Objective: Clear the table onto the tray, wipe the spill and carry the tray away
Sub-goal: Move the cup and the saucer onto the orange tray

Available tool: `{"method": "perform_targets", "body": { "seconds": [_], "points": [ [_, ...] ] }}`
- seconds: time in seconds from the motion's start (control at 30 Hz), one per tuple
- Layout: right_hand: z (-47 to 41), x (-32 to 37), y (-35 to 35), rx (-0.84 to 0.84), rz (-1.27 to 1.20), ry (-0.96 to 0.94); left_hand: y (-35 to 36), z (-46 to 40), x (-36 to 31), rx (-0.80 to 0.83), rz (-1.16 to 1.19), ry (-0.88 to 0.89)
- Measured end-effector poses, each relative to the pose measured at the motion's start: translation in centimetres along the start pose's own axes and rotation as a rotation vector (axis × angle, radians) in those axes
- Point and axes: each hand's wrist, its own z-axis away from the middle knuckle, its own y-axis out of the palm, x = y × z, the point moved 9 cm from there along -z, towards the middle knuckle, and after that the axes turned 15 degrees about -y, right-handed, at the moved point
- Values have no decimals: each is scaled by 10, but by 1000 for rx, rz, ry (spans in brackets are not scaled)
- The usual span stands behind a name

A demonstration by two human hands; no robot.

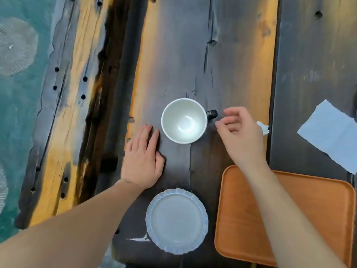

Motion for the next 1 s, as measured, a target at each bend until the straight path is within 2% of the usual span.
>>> {"method": "perform_targets", "body": {
  "seconds": [0.07, 0.17, 0.4, 0.53, 0.77, 1.0],
  "points": [
    [-11, 10, 3, 45, 116, -108, 1, -3, 2, 2, 9, -9],
    [-22, 22, 12, 201, 280, -264, 4, -1, 3, -27, 4, -4],
    [-41, 39, 23, 444, 565, -459, 2, -3, 3, -78, 13, 13],
    [-33, 28, 30, 539, 576, -393, 1, -3, 2, -100, 12, 22],
    [-13, 9, 18, 430, 359, -245, 1, -3, 2, -114, 22, 22],
    [9, -7, -4, 430, 284, -116, 2, -3, 3, -125, 57, 23]
  ]
}}
